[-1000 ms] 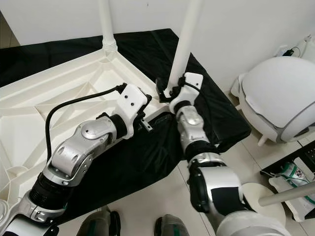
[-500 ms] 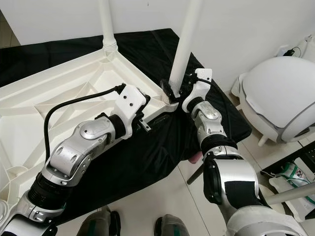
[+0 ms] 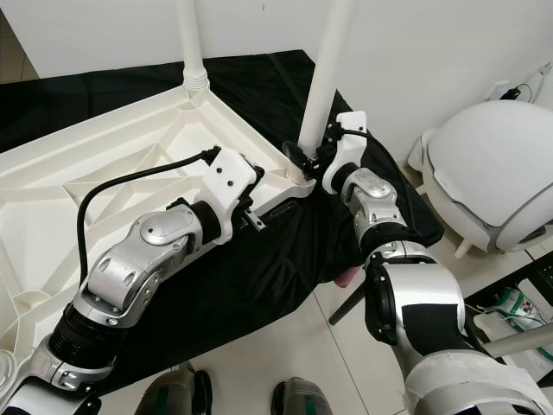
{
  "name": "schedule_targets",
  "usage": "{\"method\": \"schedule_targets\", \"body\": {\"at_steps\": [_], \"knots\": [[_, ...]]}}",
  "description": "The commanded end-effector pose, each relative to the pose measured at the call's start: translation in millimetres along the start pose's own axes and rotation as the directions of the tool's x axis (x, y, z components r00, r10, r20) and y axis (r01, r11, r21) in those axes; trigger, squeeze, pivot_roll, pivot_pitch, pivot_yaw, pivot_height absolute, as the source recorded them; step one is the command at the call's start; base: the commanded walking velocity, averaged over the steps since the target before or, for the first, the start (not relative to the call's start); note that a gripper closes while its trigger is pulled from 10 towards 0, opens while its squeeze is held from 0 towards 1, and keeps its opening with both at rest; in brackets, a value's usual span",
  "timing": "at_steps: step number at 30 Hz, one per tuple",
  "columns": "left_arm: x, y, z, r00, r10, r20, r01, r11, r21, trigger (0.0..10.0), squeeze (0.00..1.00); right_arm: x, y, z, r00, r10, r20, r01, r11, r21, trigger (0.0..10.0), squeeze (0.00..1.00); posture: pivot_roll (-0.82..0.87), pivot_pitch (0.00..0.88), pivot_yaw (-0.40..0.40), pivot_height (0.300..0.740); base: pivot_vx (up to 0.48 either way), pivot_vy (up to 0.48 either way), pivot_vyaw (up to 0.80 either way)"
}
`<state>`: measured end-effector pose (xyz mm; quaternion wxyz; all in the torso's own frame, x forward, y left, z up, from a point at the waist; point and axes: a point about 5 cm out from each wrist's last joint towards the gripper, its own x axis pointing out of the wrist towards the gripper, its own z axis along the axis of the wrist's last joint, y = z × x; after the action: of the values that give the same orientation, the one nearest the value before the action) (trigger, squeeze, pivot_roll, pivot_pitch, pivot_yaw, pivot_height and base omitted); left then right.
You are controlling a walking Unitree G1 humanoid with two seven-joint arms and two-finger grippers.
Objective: Building children table
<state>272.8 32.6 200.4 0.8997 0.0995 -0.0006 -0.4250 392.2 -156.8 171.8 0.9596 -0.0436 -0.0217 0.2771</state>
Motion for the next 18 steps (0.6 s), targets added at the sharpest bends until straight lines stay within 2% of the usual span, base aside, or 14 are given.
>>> {"method": "schedule_targets", "body": {"at_steps": [1, 8, 13, 18], "knots": [[-0.7, -1.0, 4.7, 1.000, -0.010, 0.013, 0.010, 1.000, 0.012, 10.0, 0.00, 0.8, 1.4, -1.7, 0.999, 0.028, -0.031, -0.028, 1.000, -0.006, 0.0, 0.00, 0.02, 0.021, -0.044, 0.740, 0.000, 0.000, 0.00], [-1.5, -0.3, 4.5, 1.000, -0.004, 0.012, 0.004, 1.000, 0.010, 10.0, 0.00, -2.6, 1.7, -8.3, 0.998, 0.038, -0.050, -0.037, 0.999, 0.011, 0.0, 0.00, 0.02, 0.022, -0.048, 0.740, 0.000, 0.000, 0.00], [-1.8, -0.2, 4.7, 1.000, -0.002, 0.016, 0.002, 1.000, 0.006, 10.0, 0.00, -1.7, 5.8, -12.9, 1.000, -0.022, -0.014, 0.022, 0.997, 0.068, 0.0, 0.00, 0.01, 0.023, -0.048, 0.740, 0.000, 0.000, 0.00], [-1.1, -0.4, 5.3, 1.000, -0.006, 0.019, 0.006, 1.000, 0.002, 10.0, 0.00, 1.9, 12.8, -16.0, 0.996, -0.091, 0.007, 0.090, 0.993, 0.080, 0.0, 0.00, 0.01, 0.021, -0.045, 0.740, 0.000, 0.000, 0.00]]}}
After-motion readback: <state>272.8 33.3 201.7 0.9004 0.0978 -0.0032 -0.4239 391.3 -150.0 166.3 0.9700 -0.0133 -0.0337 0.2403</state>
